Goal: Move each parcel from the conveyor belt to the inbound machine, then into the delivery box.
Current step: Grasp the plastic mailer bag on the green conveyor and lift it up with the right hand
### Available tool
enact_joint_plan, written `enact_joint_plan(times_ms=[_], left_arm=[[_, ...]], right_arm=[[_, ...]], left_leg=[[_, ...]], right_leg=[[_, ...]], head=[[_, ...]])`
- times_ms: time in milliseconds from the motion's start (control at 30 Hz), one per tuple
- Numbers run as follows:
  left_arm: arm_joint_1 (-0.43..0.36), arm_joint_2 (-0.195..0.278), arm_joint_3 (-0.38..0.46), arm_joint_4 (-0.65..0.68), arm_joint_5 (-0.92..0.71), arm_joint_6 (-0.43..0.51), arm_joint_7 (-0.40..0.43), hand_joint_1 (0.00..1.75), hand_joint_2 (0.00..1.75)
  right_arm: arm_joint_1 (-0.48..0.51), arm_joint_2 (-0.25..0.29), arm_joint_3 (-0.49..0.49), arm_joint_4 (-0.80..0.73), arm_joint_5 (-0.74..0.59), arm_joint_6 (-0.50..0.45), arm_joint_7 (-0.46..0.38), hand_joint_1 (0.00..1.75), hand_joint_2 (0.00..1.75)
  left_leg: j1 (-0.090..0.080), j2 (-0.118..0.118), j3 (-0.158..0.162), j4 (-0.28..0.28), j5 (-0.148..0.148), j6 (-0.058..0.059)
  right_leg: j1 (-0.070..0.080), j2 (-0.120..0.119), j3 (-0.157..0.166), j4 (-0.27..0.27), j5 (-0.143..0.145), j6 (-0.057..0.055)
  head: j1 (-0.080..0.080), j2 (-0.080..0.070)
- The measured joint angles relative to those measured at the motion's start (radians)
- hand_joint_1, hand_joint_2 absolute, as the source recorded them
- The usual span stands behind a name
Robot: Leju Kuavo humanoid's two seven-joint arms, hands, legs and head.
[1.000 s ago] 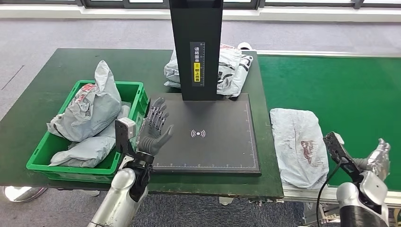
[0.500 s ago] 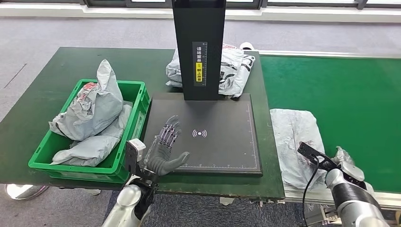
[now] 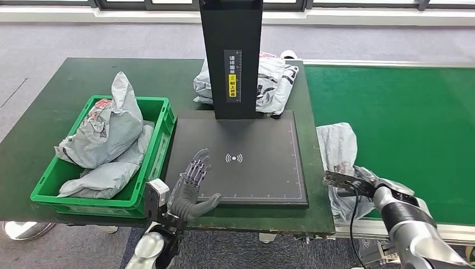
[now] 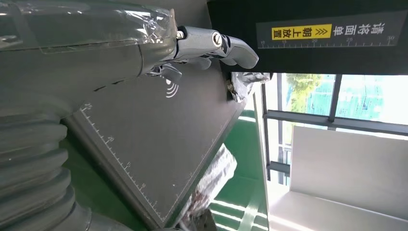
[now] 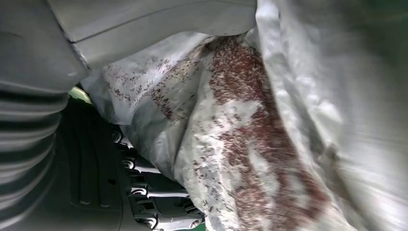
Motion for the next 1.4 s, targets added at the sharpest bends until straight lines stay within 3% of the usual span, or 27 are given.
enact_joint_plan(times_ms=[33, 67, 167, 200, 233, 333, 700, 1167, 1400], left_arm=[[0.001, 0.000, 0.000, -0.001, 0.000, 0.000, 0.000, 0.00, 1.75], [0.003, 0.000, 0.000, -0.003, 0.000, 0.000, 0.000, 0.00, 1.75], [0.026, 0.005, 0.000, -0.027, -0.004, 0.007, 0.000, 0.00, 1.75], [0.043, 0.009, 0.000, -0.046, -0.007, 0.013, 0.000, 0.00, 1.75], [0.061, 0.014, 0.001, -0.066, -0.010, 0.020, 0.000, 0.00, 1.75], [0.091, 0.022, 0.001, -0.096, -0.014, 0.035, 0.001, 0.00, 1.75], [0.130, 0.028, 0.001, -0.112, -0.020, 0.073, 0.001, 0.00, 1.75], [0.140, 0.029, 0.001, -0.119, -0.020, 0.081, 0.001, 0.00, 1.75], [0.149, 0.029, 0.001, -0.119, -0.019, 0.132, -0.004, 0.00, 1.75]], right_arm=[[-0.001, 0.001, 0.001, 0.000, 0.000, 0.000, 0.000, 0.00, 1.75], [-0.003, 0.003, 0.003, 0.000, -0.002, -0.001, 0.000, 0.11, 1.75], [-0.021, 0.031, 0.022, 0.003, -0.033, -0.027, 0.004, 1.36, 1.75], [-0.035, 0.054, 0.031, 0.004, -0.068, -0.051, 0.015, 1.69, 1.75], [-0.049, 0.079, 0.040, 0.006, -0.107, -0.076, 0.028, 1.75, 1.75], [-0.067, 0.118, 0.046, 0.006, -0.200, -0.116, 0.066, 1.75, 1.75], [-0.058, 0.145, 0.034, 0.006, -0.512, -0.203, 0.085, 1.75, 1.75], [-0.056, 0.154, 0.014, 0.005, -0.569, -0.195, 0.069, 1.75, 1.75], [-0.041, 0.167, -0.098, -0.051, -0.943, -0.087, -0.039, 1.75, 1.75]], left_leg=[[0.000, 0.000, 0.000, 0.000, 0.000, 0.000], [0.000, 0.000, 0.000, 0.000, 0.000, 0.000], [0.001, 0.001, 0.000, 0.000, 0.000, -0.001], [0.002, 0.002, 0.000, 0.000, 0.000, -0.002], [0.002, 0.004, 0.001, 0.000, 0.000, -0.002], [0.003, 0.006, 0.002, 0.000, 0.000, -0.003], [0.004, 0.005, 0.001, 0.000, 0.000, -0.004], [0.004, 0.005, 0.000, 0.000, -0.001, -0.004], [0.004, 0.006, -0.001, 0.000, -0.001, -0.004]], right_leg=[[0.000, 0.000, 0.000, 0.000, 0.000, 0.000], [0.000, 0.000, 0.000, 0.000, 0.000, 0.000], [0.001, 0.000, 0.000, 0.000, 0.001, -0.001], [0.002, 0.002, 0.000, 0.000, 0.001, -0.002], [0.002, 0.004, 0.000, 0.001, 0.001, -0.002], [0.003, 0.005, -0.001, 0.001, 0.002, -0.003], [0.004, 0.005, -0.002, 0.001, 0.002, -0.003], [0.004, 0.004, -0.003, 0.001, 0.001, -0.004], [0.004, 0.006, -0.004, 0.001, 0.002, -0.004]], head=[[0.000, 0.000], [0.000, 0.000], [0.000, 0.000], [0.000, 0.000], [0.000, 0.000], [0.000, 0.000], [0.000, 0.000], [0.000, 0.000], [0.000, 0.000]])
